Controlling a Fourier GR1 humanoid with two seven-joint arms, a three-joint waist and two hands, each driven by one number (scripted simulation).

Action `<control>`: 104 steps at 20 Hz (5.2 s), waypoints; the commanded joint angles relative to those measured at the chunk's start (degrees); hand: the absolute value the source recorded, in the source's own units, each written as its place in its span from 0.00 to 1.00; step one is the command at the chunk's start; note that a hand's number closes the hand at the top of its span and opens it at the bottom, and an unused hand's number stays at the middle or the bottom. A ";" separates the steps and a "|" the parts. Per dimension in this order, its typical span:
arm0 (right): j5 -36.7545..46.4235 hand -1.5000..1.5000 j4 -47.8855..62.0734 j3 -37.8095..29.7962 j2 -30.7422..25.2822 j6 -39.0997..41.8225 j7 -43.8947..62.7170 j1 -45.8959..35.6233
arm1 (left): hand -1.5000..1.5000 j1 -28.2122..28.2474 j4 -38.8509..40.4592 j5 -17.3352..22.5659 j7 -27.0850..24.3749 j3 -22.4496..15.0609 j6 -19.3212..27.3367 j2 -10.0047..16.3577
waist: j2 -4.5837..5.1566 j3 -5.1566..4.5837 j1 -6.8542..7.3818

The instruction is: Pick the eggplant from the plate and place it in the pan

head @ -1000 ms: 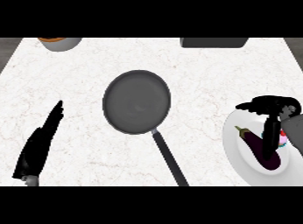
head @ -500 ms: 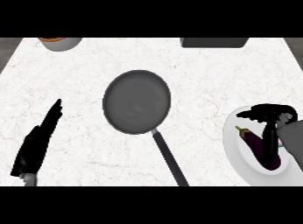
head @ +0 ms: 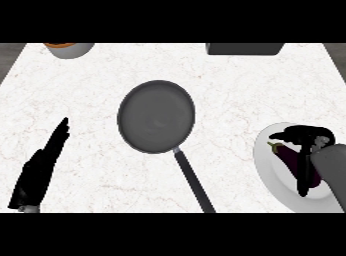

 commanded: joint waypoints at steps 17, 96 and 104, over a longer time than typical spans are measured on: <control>7.74 1.00 6.18 -1.42 2.08 -7.49 -14.87 -2.68 | 0.50 0.24 -0.83 -0.85 -0.36 0.81 -3.22 -0.52 | 0.60 0.31 1.61; -31.47 0.00 49.75 -11.06 21.53 -56.84 -52.80 -43.29 | 0.50 -5.98 2.69 -3.13 -1.19 0.61 -3.77 -2.84 | 2.23 0.27 5.27; -29.61 0.00 53.70 -11.04 10.24 -47.50 -63.12 -38.82 | 0.50 -6.04 2.61 -3.18 0.25 1.13 -3.69 -2.79 | 2.47 0.37 4.55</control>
